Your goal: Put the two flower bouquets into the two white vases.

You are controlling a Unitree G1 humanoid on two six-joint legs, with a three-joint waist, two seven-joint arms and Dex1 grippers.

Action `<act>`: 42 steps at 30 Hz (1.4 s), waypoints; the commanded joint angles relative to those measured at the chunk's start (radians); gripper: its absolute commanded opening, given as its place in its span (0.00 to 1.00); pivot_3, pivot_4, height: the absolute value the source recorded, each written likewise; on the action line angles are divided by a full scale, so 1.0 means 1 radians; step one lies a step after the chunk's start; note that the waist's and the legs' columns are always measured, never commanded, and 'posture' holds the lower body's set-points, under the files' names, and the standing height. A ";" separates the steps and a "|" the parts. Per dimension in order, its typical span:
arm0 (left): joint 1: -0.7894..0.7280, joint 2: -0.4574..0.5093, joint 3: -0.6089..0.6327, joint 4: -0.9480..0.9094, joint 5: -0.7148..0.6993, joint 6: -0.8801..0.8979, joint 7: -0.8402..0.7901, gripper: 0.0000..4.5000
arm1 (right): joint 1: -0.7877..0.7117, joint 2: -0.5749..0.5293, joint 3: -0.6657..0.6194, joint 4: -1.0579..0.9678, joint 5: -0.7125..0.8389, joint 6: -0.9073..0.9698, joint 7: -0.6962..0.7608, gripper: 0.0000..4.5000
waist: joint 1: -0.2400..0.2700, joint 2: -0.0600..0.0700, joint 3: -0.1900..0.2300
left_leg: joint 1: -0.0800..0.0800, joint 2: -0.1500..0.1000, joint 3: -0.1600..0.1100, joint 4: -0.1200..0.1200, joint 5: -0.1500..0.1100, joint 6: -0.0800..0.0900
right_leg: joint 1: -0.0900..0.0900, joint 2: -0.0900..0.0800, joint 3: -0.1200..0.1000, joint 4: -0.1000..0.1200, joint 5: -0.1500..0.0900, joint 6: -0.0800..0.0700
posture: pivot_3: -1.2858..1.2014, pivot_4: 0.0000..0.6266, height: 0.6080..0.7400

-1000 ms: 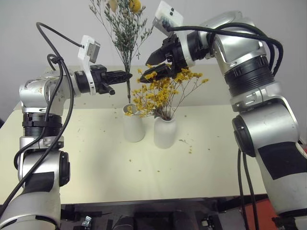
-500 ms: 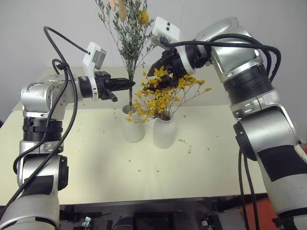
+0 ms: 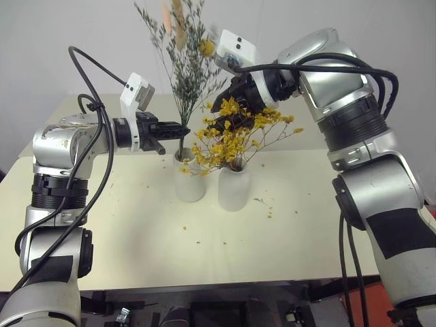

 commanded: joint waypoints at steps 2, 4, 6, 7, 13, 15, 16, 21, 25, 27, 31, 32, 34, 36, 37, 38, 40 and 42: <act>-0.009 0.019 0.026 -0.045 -0.020 0.006 -0.002 0.48 | -0.002 -0.010 -0.005 -0.038 0.008 0.006 0.014 0.93 | 0.000 0.000 0.000 | 0.000 0.000 0.000 0.000 0.000 0.000 | 0.000 0.000 0.000 0.000 0.000 0.000 | 0.52 0.24 1.00; -0.011 0.021 0.035 -0.048 -0.024 0.007 -0.001 0.60 | -0.001 -0.010 -0.004 -0.039 0.008 0.007 0.015 0.93 | 0.000 0.000 0.000 | 0.000 0.000 0.000 0.000 0.000 0.000 | 0.000 0.000 0.000 0.000 0.000 0.000 | 0.52 0.24 1.00; -0.013 0.027 0.040 -0.052 -0.026 0.006 0.000 0.73 | -0.001 -0.010 -0.004 -0.041 0.008 0.008 0.015 0.93 | 0.000 0.000 0.000 | 0.000 0.000 0.000 0.000 0.000 0.000 | 0.000 0.000 0.000 0.000 0.000 0.000 | 0.52 0.24 1.00; -0.015 0.031 0.044 -0.053 -0.027 0.008 0.000 0.80 | -0.001 -0.010 -0.004 -0.041 0.008 0.008 0.015 0.93 | 0.000 0.000 0.000 | 0.000 0.000 0.000 0.000 0.000 0.000 | 0.000 0.000 0.000 0.000 0.000 0.000 | 0.52 0.24 1.00; -0.034 0.080 0.079 -0.068 -0.039 -0.005 -0.002 0.99 | 0.003 -0.012 -0.007 -0.047 0.009 0.012 0.015 0.93 | -0.002 0.000 0.000 | 0.000 0.000 0.000 0.000 0.000 0.000 | 0.000 0.000 0.000 0.000 0.000 0.000 | 0.52 0.24 1.00; -0.036 0.106 0.091 -0.071 -0.042 -0.021 -0.015 0.99 | 0.004 -0.015 -0.009 -0.049 0.009 0.012 0.014 0.93 | -0.002 0.000 0.000 | 0.000 0.000 0.000 0.000 0.000 0.000 | 0.000 0.000 0.000 0.000 0.000 0.000 | 0.52 0.24 1.00; -0.037 0.119 0.100 -0.073 -0.046 -0.025 -0.021 0.99 | 0.003 -0.018 -0.012 -0.049 0.009 0.011 0.012 0.93 | -0.002 0.000 0.000 | 0.000 0.000 0.000 0.000 0.000 0.000 | 0.000 0.000 0.000 0.000 0.000 0.000 | 0.52 0.24 1.00; -0.030 0.182 0.130 -0.073 -0.048 -0.071 -0.047 0.99 | -0.015 -0.044 -0.034 -0.046 0.013 0.002 0.011 0.93 | -0.001 0.000 0.000 | 0.000 0.000 0.000 0.000 0.000 0.000 | 0.000 0.000 0.000 0.000 0.000 0.000 | 0.52 0.24 1.00; -0.053 0.198 0.152 -0.018 -0.037 -0.156 -0.067 0.99 | -0.046 -0.067 -0.074 -0.016 0.017 -0.021 -0.032 0.93 | 0.003 0.000 0.000 | 0.000 0.000 0.000 0.000 0.000 0.000 | 0.000 0.000 0.000 -0.001 0.000 0.000 | 0.52 0.24 1.00; -0.072 0.195 0.145 0.023 -0.022 -0.197 -0.075 0.99 | -0.074 -0.080 -0.119 0.011 0.027 -0.041 -0.069 0.93 | 0.005 0.000 0.000 | 0.000 0.000 0.000 0.000 0.000 0.000 | 0.000 0.000 0.000 -0.001 0.000 0.000 | 0.52 0.24 1.00; -0.078 0.179 0.117 0.054 -0.016 -0.231 -0.099 0.99 | -0.127 -0.099 -0.186 0.063 0.038 -0.066 -0.137 0.93 | 0.008 0.000 0.000 | 0.000 0.000 0.000 0.000 0.000 0.000 | 0.000 0.000 0.000 -0.001 0.000 0.000 | 0.52 0.24 1.00; -0.076 0.170 0.110 0.057 -0.016 -0.233 -0.103 0.99 | -0.142 -0.109 -0.204 0.075 0.042 -0.067 -0.152 0.93 | 0.008 0.000 0.000 | 0.000 0.000 0.000 0.000 0.000 0.000 | 0.000 0.000 0.000 -0.001 0.000 0.000 | 0.52 0.24 1.00; -0.077 0.155 0.096 0.069 -0.012 -0.242 -0.114 0.99 | -0.154 -0.140 -0.233 0.074 0.047 -0.067 -0.169 0.93 | 0.010 0.000 0.000 | 0.000 0.000 0.000 0.000 0.000 0.000 | 0.000 0.000 0.000 -0.001 0.000 0.000 | 0.52 0.24 1.00; -0.080 0.154 0.082 0.089 0.000 -0.257 -0.130 0.99 | -0.149 -0.165 -0.248 0.059 0.051 -0.059 -0.175 0.93 | 0.013 0.000 0.000 | 0.000 0.000 0.000 0.000 0.000 0.000 | 0.000 0.000 0.000 -0.001 0.000 0.000 | 0.52 0.24 1.00; -0.082 0.154 0.077 0.101 0.007 -0.267 -0.136 0.99 | -0.143 -0.179 -0.254 0.048 0.052 -0.056 -0.177 0.93 | 0.016 0.000 0.000 | 0.000 0.000 0.001 0.000 0.000 0.000 | 0.000 0.000 0.000 -0.001 0.000 0.000 | 0.52 0.24 1.00; -0.086 0.154 0.072 0.117 0.014 -0.275 -0.140 0.99 | -0.132 -0.204 -0.267 0.032 0.056 -0.042 -0.180 0.93 | 0.015 0.000 0.000 | 0.000 0.000 0.001 0.000 0.000 0.000 | 0.000 0.000 0.000 -0.001 0.000 0.000 | 0.52 0.24 1.00; -0.088 0.156 0.066 0.138 0.027 -0.285 -0.147 0.99 | -0.102 -0.263 -0.305 -0.005 0.067 -0.011 -0.196 0.93 | 0.019 0.000 0.000 | 0.000 0.000 0.001 0.000 0.000 0.000 | 0.000 0.000 0.000 -0.001 0.000 0.000 | 0.52 0.24 1.00; -0.084 0.160 0.066 0.145 0.030 -0.292 -0.154 0.99 | -0.078 -0.294 -0.323 -0.036 0.081 0.013 -0.209 0.93 | 0.021 0.000 0.000 | 0.000 0.000 0.001 -0.001 0.000 0.000 | 0.000 0.000 0.000 -0.002 0.000 0.000 | 0.52 0.24 1.00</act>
